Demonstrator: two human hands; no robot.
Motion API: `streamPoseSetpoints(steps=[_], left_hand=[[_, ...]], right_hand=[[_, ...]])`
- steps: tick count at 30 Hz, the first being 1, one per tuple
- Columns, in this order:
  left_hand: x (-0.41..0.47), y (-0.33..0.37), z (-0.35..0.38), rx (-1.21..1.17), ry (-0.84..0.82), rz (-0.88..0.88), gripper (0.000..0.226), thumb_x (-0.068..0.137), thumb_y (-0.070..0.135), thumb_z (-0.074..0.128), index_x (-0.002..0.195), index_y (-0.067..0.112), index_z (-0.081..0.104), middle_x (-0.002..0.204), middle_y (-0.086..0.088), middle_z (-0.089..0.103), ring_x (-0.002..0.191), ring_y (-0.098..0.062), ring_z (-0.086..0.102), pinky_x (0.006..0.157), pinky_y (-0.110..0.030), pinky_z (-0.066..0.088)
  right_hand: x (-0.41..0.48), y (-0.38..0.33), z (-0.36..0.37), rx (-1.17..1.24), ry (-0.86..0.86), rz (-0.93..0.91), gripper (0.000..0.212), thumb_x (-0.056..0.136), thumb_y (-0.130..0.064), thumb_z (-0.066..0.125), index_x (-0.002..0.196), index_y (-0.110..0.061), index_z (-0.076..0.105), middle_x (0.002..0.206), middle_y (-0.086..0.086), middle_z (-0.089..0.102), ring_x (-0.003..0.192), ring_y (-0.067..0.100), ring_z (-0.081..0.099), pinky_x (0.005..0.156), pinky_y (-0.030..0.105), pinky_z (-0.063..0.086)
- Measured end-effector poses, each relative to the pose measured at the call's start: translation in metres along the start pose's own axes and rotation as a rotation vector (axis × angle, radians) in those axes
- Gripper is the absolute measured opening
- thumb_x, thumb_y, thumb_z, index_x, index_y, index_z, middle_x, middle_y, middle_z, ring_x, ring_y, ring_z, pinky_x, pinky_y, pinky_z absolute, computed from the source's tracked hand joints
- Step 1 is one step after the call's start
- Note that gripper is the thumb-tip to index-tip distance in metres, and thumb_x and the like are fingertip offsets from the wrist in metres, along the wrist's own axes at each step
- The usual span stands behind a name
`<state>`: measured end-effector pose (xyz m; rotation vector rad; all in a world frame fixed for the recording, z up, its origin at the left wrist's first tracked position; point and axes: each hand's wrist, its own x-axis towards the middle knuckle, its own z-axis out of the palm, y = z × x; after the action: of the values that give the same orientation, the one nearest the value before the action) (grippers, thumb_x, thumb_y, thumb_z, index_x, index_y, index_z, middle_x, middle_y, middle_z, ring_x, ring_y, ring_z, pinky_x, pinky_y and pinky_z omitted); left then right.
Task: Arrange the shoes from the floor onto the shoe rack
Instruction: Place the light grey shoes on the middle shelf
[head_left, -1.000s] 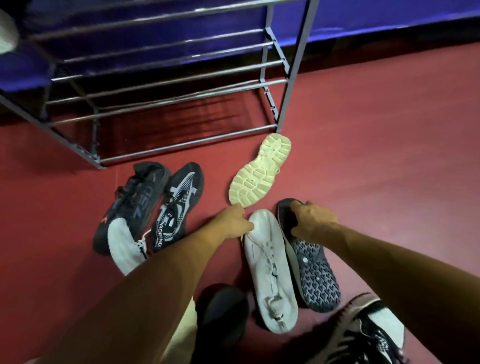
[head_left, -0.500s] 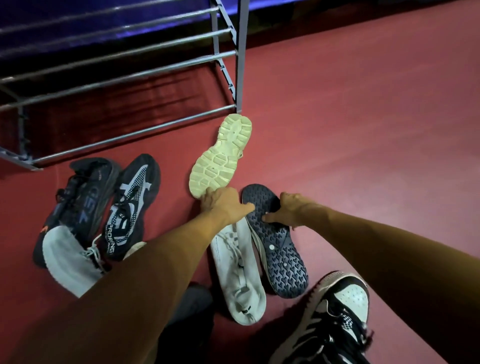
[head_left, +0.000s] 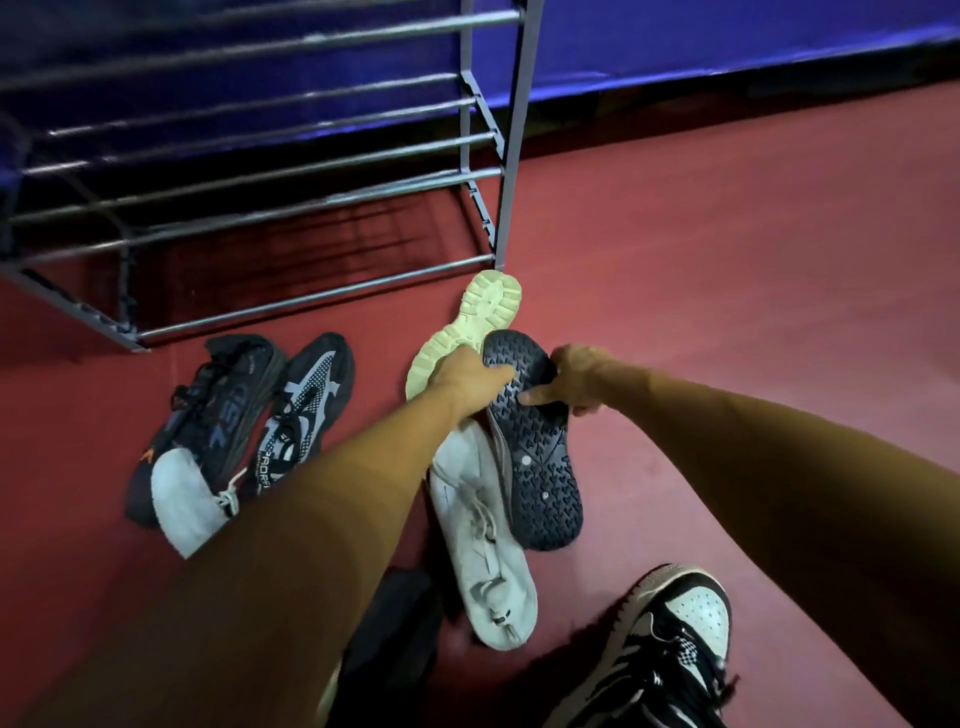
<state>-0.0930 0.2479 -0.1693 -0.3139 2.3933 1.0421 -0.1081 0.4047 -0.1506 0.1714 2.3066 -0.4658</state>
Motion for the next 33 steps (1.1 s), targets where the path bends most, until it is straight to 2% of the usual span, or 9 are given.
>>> streamPoseSetpoints(steps=[2, 4, 8, 12, 15, 18, 25, 28, 33], left_hand=[[-0.009, 0.005, -0.024, -0.055, 0.085, 0.017, 0.034, 0.085, 0.035, 0.063, 0.101, 0.006, 0.065, 0.093, -0.008, 0.067, 0.086, -0.027, 0.064, 0.065, -0.030, 0.044], [-0.021, 0.009, -0.053, -0.090, 0.161, 0.017, 0.035, 0.086, 0.035, 0.063, 0.104, 0.005, 0.060, 0.093, -0.007, 0.064, 0.085, -0.027, 0.060, 0.066, -0.029, 0.039], [-0.053, 0.008, -0.119, -0.112, 0.273, 0.074, 0.030, 0.085, 0.030, 0.066, 0.067, 0.015, 0.048, 0.064, 0.003, 0.055, 0.067, -0.022, 0.053, 0.048, -0.023, 0.037], [-0.085, 0.014, -0.177, -0.050, 0.348, 0.092, 0.038, 0.084, 0.034, 0.068, 0.061, 0.016, 0.044, 0.072, -0.009, 0.063, 0.079, -0.029, 0.065, 0.051, -0.030, 0.032], [-0.106, 0.014, -0.210, -0.134, 0.432, 0.109, 0.032, 0.081, 0.035, 0.070, 0.067, 0.020, 0.046, 0.070, 0.001, 0.058, 0.063, -0.015, 0.052, 0.053, -0.029, 0.033], [-0.125, 0.008, -0.232, -0.398, 0.545, 0.140, 0.019, 0.079, 0.036, 0.070, 0.078, 0.020, 0.059, 0.076, 0.002, 0.063, 0.071, -0.018, 0.056, 0.067, -0.032, 0.045], [-0.153, -0.017, -0.276, -0.702, 0.525, 0.140, 0.008, 0.084, 0.029, 0.068, 0.079, 0.023, 0.068, 0.071, 0.006, 0.065, 0.065, -0.012, 0.056, 0.061, -0.027, 0.044], [-0.158, -0.028, -0.299, -0.725, 0.483, 0.130, 0.005, 0.083, 0.024, 0.068, 0.088, 0.023, 0.068, 0.078, 0.005, 0.066, 0.063, -0.007, 0.055, 0.054, -0.022, 0.044], [-0.160, -0.049, -0.321, -0.872, 0.476, 0.150, 0.010, 0.083, 0.018, 0.071, 0.087, 0.027, 0.067, 0.075, 0.008, 0.068, 0.065, -0.005, 0.058, 0.056, -0.022, 0.044]], right_hand=[[-0.015, -0.021, -0.017, -0.057, 0.070, -0.069, 0.059, 0.078, -0.061, 0.074, 0.110, -0.013, 0.062, 0.102, 0.011, 0.072, 0.074, 0.021, 0.066, 0.075, 0.032, 0.060], [-0.031, -0.045, -0.031, -0.051, 0.147, -0.146, 0.049, 0.082, -0.059, 0.073, 0.098, -0.015, 0.061, 0.091, 0.007, 0.071, 0.066, 0.019, 0.064, 0.061, 0.026, 0.055], [-0.067, -0.098, -0.047, -0.011, 0.203, -0.232, 0.047, 0.087, -0.057, 0.068, 0.090, -0.011, 0.068, 0.072, 0.005, 0.069, 0.050, 0.015, 0.063, 0.049, 0.025, 0.052], [-0.100, -0.139, -0.052, 0.030, 0.271, -0.301, 0.054, 0.092, -0.058, 0.062, 0.079, -0.006, 0.069, 0.053, 0.000, 0.065, 0.035, 0.008, 0.058, 0.037, 0.016, 0.040], [-0.125, -0.168, -0.056, 0.052, 0.335, -0.371, 0.054, 0.092, -0.057, 0.062, 0.095, -0.004, 0.070, 0.086, 0.012, 0.074, 0.077, 0.025, 0.072, 0.071, 0.031, 0.059], [-0.150, -0.200, -0.062, 0.095, 0.442, -0.452, 0.050, 0.089, -0.054, 0.066, 0.110, -0.009, 0.068, 0.110, 0.014, 0.072, 0.100, 0.032, 0.069, 0.089, 0.039, 0.055], [-0.173, -0.247, -0.056, 0.166, 0.536, -0.495, 0.045, 0.080, -0.063, 0.070, 0.077, -0.021, 0.054, 0.097, 0.007, 0.072, 0.085, 0.027, 0.067, 0.076, 0.037, 0.055], [-0.170, -0.263, -0.053, 0.260, 0.462, -0.568, 0.046, 0.079, -0.058, 0.075, 0.084, -0.015, 0.062, 0.094, 0.010, 0.073, 0.086, 0.030, 0.072, 0.083, 0.047, 0.059], [-0.158, -0.295, -0.065, 0.205, 0.378, -0.625, 0.042, 0.085, -0.056, 0.071, 0.081, -0.016, 0.059, 0.073, 0.003, 0.063, 0.068, 0.022, 0.059, 0.066, 0.033, 0.050]])
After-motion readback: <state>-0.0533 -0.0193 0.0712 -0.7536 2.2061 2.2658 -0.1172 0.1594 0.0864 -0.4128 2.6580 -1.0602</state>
